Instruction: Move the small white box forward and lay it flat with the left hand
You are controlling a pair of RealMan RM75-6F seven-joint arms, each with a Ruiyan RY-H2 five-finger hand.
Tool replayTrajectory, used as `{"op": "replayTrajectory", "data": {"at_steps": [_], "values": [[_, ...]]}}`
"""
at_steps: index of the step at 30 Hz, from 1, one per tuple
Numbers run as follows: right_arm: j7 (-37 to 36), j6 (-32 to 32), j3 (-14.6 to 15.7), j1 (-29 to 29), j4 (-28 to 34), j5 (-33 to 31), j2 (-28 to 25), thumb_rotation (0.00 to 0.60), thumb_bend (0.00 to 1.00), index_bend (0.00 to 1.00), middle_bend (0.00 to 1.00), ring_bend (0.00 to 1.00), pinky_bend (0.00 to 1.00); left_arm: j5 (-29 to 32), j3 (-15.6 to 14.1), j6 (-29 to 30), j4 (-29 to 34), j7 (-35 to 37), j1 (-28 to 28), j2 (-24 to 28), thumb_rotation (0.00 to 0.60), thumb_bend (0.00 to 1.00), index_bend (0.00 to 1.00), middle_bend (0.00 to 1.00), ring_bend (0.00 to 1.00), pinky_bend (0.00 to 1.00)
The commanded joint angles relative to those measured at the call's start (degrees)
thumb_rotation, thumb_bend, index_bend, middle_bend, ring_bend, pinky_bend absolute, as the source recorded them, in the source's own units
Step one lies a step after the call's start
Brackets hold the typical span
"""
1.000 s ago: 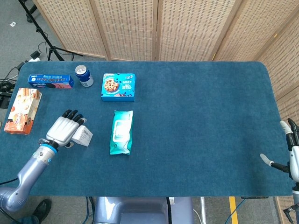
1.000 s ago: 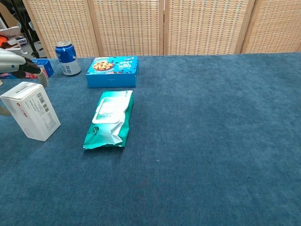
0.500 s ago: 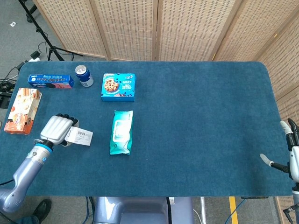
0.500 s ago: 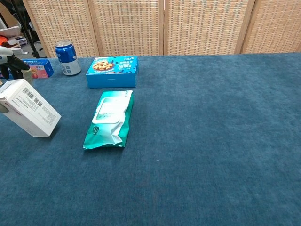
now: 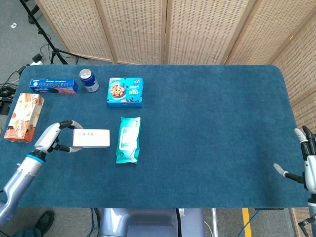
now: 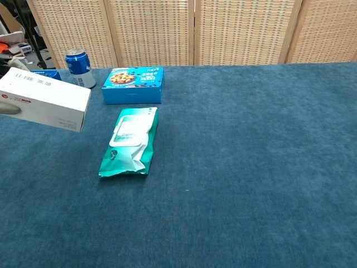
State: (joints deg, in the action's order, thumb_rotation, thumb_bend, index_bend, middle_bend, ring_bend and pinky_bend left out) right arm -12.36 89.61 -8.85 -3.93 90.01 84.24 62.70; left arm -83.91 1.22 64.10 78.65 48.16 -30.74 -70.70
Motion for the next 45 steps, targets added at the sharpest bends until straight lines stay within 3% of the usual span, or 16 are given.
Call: {"op": "replayTrajectory", "data": {"at_steps": [1,4,8,17,18,20,22,23,26,29,36,39,42,44,45], "values": [[0.04,-0.04,0.05,-0.01,-0.06,0.05,0.03,0.600,0.00,0.00,0.00,0.00,0.00,-10.67,-3.68,4.35,-18.71,28.08,2.24,-10.26,0.600,0.18,0.56,0.54,0.33,0.33],[0.19,-0.26,0.14,-0.11,-0.12,0.10,0.11,0.600,0.00,0.00,0.00,0.00,0.00,-12.10,-5.36,3.86,-25.06,35.60,1.56,-12.91,0.600,0.18,0.56,0.54,0.33,0.33],[0.44,-0.37,0.11,-0.20,-0.10,0.04,0.19,0.600,0.00,0.00,0.00,0.00,0.00,-13.12,-6.84,3.51,-30.25,39.19,1.06,-15.05,0.600,0.17,0.56,0.54,0.33,0.33],[0.97,-0.50,0.16,-0.29,0.01,0.00,0.37,0.600,0.00,0.00,0.00,0.00,0.00,-12.36,-8.30,0.25,-34.61,35.82,0.61,-17.66,0.600,0.17,0.56,0.53,0.32,0.33],[0.95,-0.47,0.15,-0.27,0.00,-0.03,0.36,0.600,0.00,0.00,0.00,0.00,0.00,-12.23,-8.39,0.01,-34.56,34.60,0.66,-17.67,0.600,0.16,0.55,0.50,0.30,0.32],[0.89,-0.41,0.10,-0.24,-0.02,-0.08,0.34,0.600,0.00,0.00,0.00,0.00,0.00,-11.80,-8.10,0.70,-33.86,31.66,1.06,-17.55,0.600,0.15,0.42,0.26,0.14,0.18],[0.78,-0.37,0.07,-0.22,-0.04,-0.12,0.31,0.600,0.00,0.00,0.00,0.00,0.00,-11.21,-7.46,2.36,-32.37,28.38,1.72,-16.99,0.600,0.12,0.20,0.04,0.01,0.03],[0.71,-0.36,0.07,-0.21,-0.04,-0.11,0.28,0.600,0.00,0.00,0.00,0.00,0.00,-10.71,-6.80,3.81,-31.30,26.54,2.22,-16.57,0.600,0.09,0.10,0.00,0.00,0.00],[0.60,-0.35,0.07,-0.19,-0.06,-0.10,0.23,0.600,0.00,0.00,0.00,0.00,0.00,-9.48,-5.85,5.33,-28.69,21.76,3.20,-15.42,0.600,0.05,0.00,0.00,0.00,0.00],[0.49,-0.20,0.09,-0.12,0.01,0.01,0.16,0.600,0.00,0.00,0.00,0.00,0.00,-9.23,-5.94,5.64,-25.33,18.61,3.62,-13.26,0.600,0.05,0.00,0.00,0.00,0.00],[0.26,-0.04,0.12,-0.04,0.10,0.15,0.05,0.600,0.00,0.00,0.00,0.00,0.00,-9.47,-4.85,11.82,-17.39,12.54,5.60,-8.07,0.600,0.04,0.00,0.00,0.00,0.00],[0.30,0.08,0.19,-0.03,0.15,0.39,0.04,0.600,0.00,0.00,0.00,0.00,0.00,-9.80,-4.22,15.35,-12.31,6.69,6.77,-4.16,0.600,0.03,0.00,0.00,0.00,0.00],[0.46,0.16,0.30,-0.04,0.20,0.66,0.06,0.600,0.00,0.00,0.00,0.00,0.00,-7.60,-3.51,15.75,-2.72,-7.21,8.18,2.90,0.600,0.03,0.00,0.00,0.00,0.00],[0.71,0.47,0.46,0.03,0.32,1.13,0.09,0.600,0.00,0.00,0.00,0.00,0.00,-2.63,-2.08,16.07,5.01,-23.12,10.12,8.12,0.600,0.03,0.00,0.00,0.00,0.00],[0.91,0.65,0.48,0.07,0.34,1.27,0.13,0.600,0.00,0.00,0.00,0.00,0.00,-1.07,-1.74,17.09,6.69,-27.70,11.16,9.12,0.600,0.03,0.00,0.00,0.00,0.00]]}}
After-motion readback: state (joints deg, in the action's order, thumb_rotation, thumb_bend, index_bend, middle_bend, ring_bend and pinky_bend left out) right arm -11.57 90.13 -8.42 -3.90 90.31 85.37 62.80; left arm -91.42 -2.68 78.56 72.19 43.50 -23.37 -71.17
